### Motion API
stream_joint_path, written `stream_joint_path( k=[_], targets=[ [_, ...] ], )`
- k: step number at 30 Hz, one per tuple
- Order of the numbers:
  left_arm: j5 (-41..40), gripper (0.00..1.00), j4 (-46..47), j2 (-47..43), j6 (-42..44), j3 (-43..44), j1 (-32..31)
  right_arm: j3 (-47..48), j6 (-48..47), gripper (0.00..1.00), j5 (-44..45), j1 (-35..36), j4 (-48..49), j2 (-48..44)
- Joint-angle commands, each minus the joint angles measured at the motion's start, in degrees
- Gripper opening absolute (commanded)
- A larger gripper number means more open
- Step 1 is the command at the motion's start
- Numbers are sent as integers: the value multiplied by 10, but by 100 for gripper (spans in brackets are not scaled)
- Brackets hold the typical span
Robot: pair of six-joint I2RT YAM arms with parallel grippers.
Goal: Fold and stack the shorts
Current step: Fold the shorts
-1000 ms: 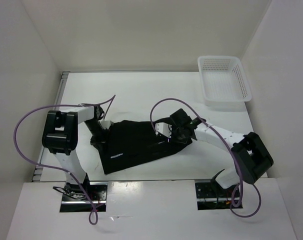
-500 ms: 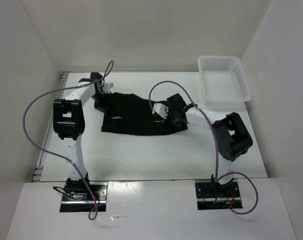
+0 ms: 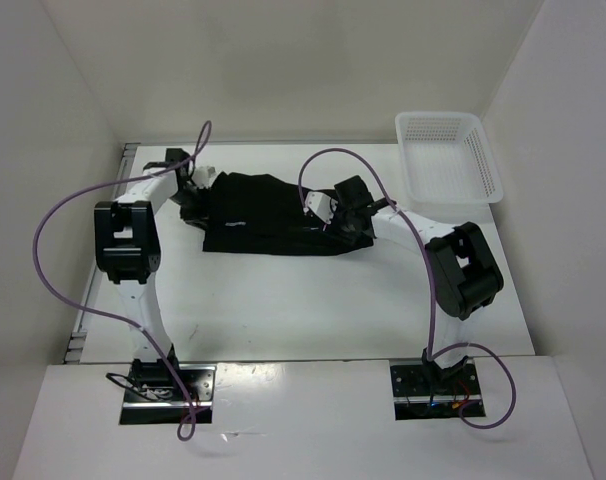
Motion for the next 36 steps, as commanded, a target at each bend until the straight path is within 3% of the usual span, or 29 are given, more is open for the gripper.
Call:
stream_joint_path(
  k=[1,4,8,16,26,33,36],
  targets=[
    [124,27,29,-15,2,53,40,4,12,53,-12,3,3,-16],
    [112,32,36,0,2,64,40,-2,12,53,-12,3,3,-16],
    [106,35,36,25,2,76,40,-2,12,62,-12,-3,3,-16],
    [136,42,36,42,2,88,40,8,2,62,-17,-8,-7,-4],
    [97,42,41,52,2,83,40,8,-4,62,-17,-8,-13,-4],
    [81,53,72,30,2,83,40,-3,-9,63,-17,-8,-13,-15],
    [101,53,65,45,2,83,40,-3,-16,63,-17,-8,-18,-15]
  ],
)
